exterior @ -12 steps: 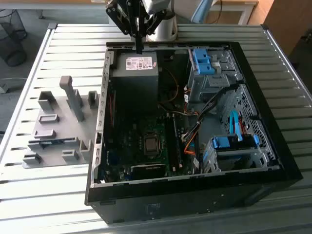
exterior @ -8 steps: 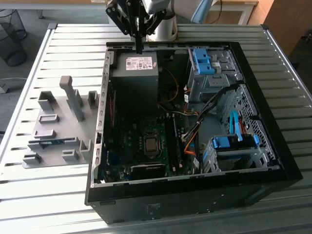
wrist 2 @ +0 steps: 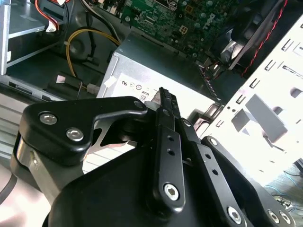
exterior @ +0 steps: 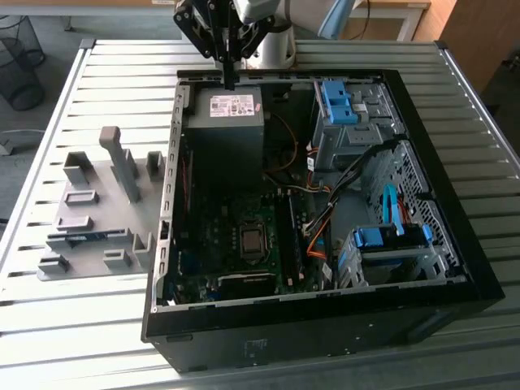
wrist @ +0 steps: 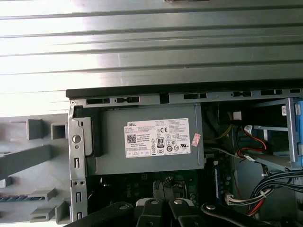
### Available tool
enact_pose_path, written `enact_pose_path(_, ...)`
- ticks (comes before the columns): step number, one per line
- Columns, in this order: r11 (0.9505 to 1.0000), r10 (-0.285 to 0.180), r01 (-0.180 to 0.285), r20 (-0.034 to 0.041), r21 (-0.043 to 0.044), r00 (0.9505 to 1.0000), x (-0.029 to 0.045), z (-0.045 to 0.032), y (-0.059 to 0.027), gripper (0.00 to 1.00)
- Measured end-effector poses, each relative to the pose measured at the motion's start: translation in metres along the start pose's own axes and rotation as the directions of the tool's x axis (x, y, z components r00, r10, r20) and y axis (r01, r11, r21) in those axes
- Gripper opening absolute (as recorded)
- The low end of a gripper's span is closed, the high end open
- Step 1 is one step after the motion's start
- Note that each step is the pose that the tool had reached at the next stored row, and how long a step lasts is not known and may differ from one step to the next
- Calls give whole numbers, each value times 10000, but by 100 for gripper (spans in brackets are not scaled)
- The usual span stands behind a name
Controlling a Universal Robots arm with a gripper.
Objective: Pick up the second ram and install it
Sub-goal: 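Reach for the second ram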
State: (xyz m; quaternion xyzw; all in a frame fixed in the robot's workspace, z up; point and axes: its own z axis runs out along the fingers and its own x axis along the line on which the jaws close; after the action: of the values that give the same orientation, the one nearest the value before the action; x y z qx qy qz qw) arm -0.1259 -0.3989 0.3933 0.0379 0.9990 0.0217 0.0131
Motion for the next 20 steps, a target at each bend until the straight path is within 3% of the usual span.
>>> enact_pose_path(20,10000,0,0,0,0,10000,63,0,-5,10)
